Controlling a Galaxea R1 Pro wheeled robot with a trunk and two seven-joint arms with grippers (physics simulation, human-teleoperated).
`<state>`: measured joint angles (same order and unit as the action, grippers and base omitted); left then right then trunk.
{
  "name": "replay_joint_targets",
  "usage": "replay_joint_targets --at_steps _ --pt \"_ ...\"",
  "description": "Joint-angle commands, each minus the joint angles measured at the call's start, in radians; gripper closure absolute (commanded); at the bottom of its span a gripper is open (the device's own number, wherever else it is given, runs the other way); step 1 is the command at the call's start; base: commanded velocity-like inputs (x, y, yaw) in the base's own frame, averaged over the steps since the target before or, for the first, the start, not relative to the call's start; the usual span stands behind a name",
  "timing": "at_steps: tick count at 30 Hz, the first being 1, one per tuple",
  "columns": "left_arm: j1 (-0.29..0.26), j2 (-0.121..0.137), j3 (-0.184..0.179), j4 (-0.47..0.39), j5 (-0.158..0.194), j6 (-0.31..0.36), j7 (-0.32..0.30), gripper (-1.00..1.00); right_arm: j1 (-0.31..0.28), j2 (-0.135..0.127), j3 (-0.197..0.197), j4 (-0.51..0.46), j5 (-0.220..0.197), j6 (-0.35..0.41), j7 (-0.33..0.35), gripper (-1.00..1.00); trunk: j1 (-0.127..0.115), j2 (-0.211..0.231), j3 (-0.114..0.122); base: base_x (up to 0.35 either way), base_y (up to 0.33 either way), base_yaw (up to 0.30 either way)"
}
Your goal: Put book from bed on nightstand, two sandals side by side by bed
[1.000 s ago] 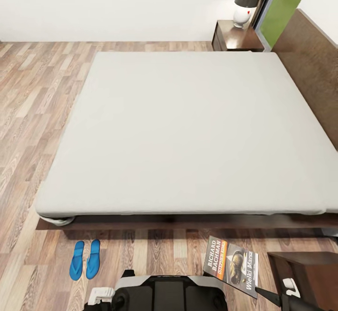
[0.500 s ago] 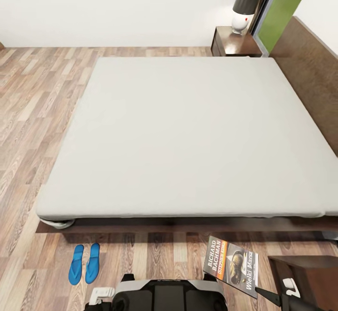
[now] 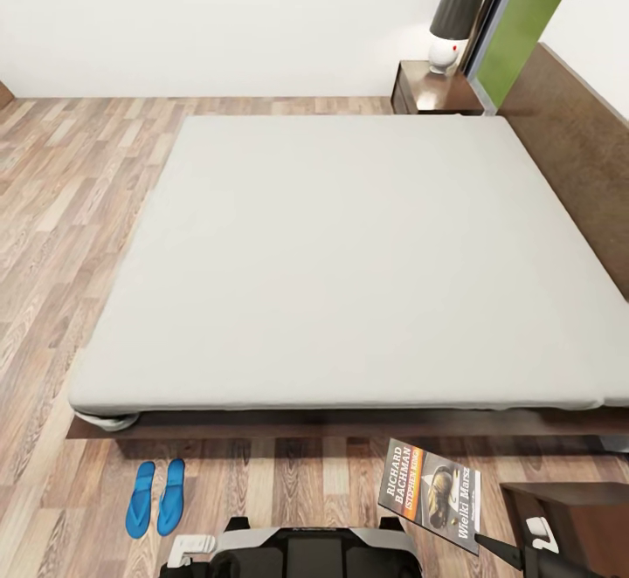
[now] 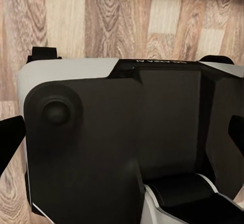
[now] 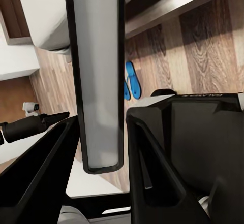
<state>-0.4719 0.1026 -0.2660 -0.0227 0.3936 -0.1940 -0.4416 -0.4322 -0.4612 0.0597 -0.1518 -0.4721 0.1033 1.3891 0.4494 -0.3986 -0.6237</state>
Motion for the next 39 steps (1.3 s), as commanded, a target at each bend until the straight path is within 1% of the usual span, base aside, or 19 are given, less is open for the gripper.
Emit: replay_joint_targets --at_steps 1,39 --pt "-0.001 0.0 -0.009 0.001 0.008 -0.004 -0.003 -1.0 0.0 -0.001 0.007 0.0 -0.008 0.01 0.002 1.0 0.001 -0.001 0.001 0.0 0.0 0.0" --pt "-0.001 -0.001 -0.009 0.001 0.007 -0.004 -0.003 -1.0 0.0 -0.001 0.007 0.0 -0.008 0.011 0.004 1.0 0.001 -0.001 0.062 0.0 0.0 0.0"
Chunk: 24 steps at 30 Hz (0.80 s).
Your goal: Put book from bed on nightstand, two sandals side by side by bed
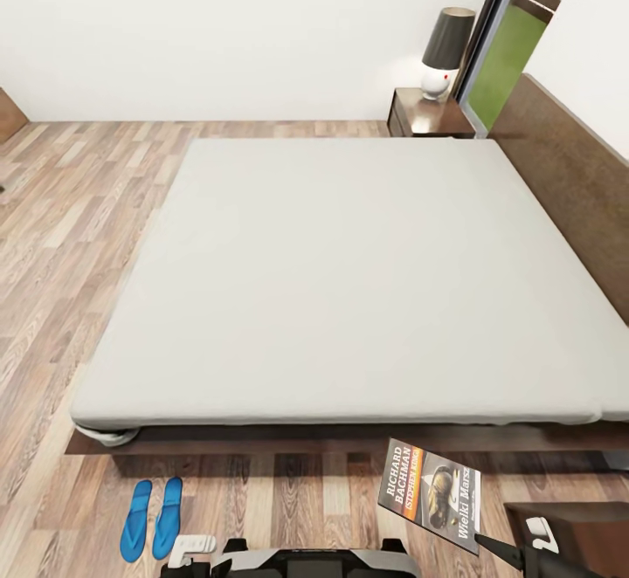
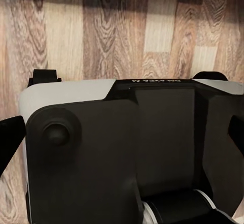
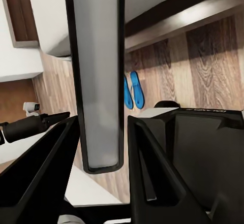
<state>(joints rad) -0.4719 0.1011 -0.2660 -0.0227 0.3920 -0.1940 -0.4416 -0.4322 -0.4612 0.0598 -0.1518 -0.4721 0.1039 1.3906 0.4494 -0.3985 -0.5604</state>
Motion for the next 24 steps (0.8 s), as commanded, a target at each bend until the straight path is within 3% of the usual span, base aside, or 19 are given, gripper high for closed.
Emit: replay_joint_targets --at_steps 1,24 --pt "-0.001 0.0 -0.009 0.001 0.008 -0.004 -0.003 -1.0 0.0 -0.001 0.007 0.0 -0.008 0.01 0.002 1.0 0.001 -0.001 0.0 0.0 0.0 0.0" --pt "-0.001 -0.015 -0.009 0.001 0.008 -0.004 -0.003 -1.0 0.0 -0.001 0.006 0.0 -0.008 0.01 0.004 1.0 0.001 -0.001 0.038 0.0 0.0 0.0"
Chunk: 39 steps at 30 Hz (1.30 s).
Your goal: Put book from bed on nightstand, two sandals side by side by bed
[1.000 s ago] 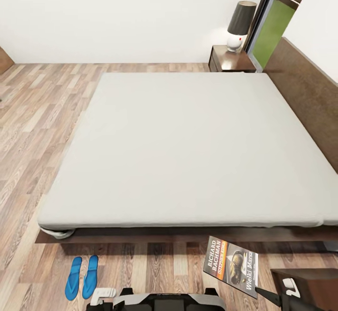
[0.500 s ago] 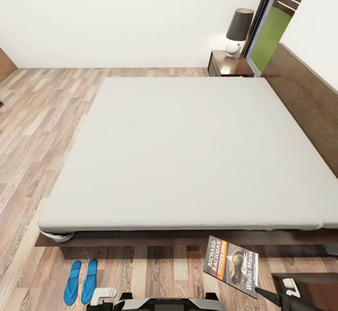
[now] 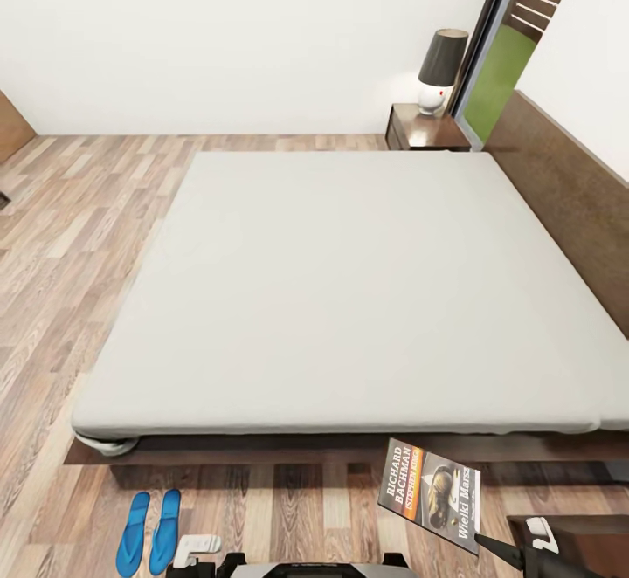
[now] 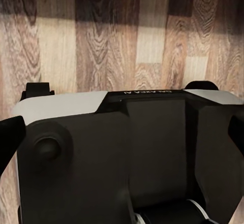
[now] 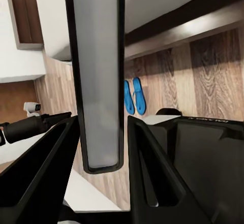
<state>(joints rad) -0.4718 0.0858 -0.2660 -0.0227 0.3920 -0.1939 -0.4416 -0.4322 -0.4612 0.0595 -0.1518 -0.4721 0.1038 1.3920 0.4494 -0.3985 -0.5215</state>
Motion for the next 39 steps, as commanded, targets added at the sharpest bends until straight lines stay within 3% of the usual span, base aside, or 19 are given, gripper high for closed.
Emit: replay_joint_targets --at_steps 1,11,20,39 --pt "-0.001 0.0 -0.009 0.001 0.008 -0.004 -0.003 -1.0 0.0 -0.001 0.007 0.0 -0.008 0.01 0.002 1.0 0.001 -0.001 0.0 0.0 0.0 0.0" --pt "-0.001 0.0 -0.009 0.001 0.008 -0.004 -0.003 -1.0 0.0 -0.001 0.007 0.005 -0.009 0.011 -0.002 1.0 0.001 -0.001 0.017 0.0 0.0 0.0" --pt "-0.001 -0.004 -0.009 0.001 0.008 -0.004 -0.003 -1.0 0.0 -0.002 -0.002 0.081 -0.014 0.011 -0.003 1.0 0.001 -0.001 0.031 0.0 0.0 0.0" --pt "-0.001 -0.005 -0.009 0.001 0.008 -0.004 -0.003 -1.0 0.0 -0.004 -0.003 0.086 -0.017 0.008 -0.001 1.0 0.001 -0.001 0.061 0.0 0.0 0.0"
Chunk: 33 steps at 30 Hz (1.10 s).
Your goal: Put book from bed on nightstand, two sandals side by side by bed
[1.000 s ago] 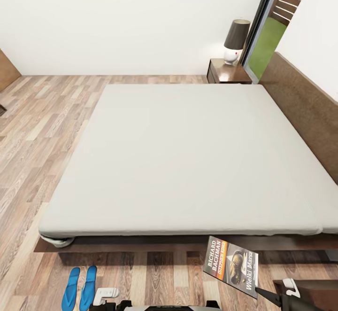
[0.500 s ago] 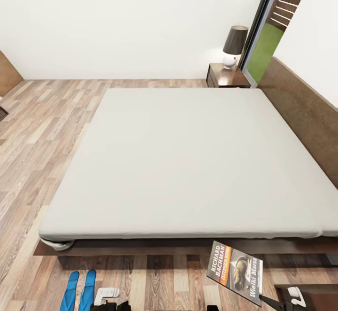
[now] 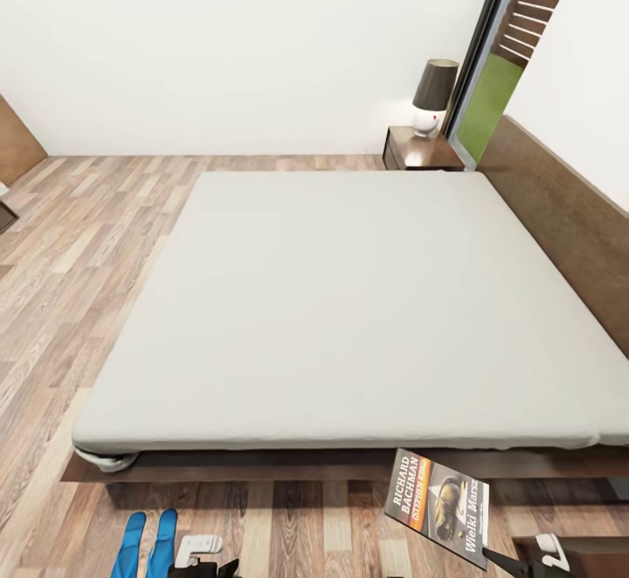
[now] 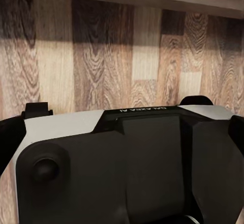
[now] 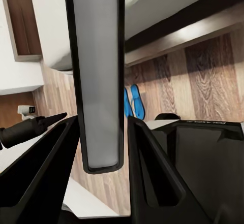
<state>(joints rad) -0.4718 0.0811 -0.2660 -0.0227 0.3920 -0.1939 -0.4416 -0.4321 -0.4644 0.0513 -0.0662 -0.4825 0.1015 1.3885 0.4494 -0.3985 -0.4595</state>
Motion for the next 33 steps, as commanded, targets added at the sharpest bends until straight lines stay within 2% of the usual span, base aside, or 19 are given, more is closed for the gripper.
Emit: replay_joint_targets --at_steps 1,33 --pt "-0.001 0.0 -0.009 0.001 0.008 -0.004 -0.003 -1.0 0.0 0.0 0.005 -0.001 -0.007 0.01 0.002 1.0 0.001 -0.002 0.0 0.0 0.0 0.0" --pt "-0.001 0.0 -0.009 0.001 0.008 -0.004 -0.003 -1.0 0.0 0.001 0.007 -0.001 -0.005 0.009 0.001 1.0 0.001 -0.002 0.053 0.0 0.0 0.0"
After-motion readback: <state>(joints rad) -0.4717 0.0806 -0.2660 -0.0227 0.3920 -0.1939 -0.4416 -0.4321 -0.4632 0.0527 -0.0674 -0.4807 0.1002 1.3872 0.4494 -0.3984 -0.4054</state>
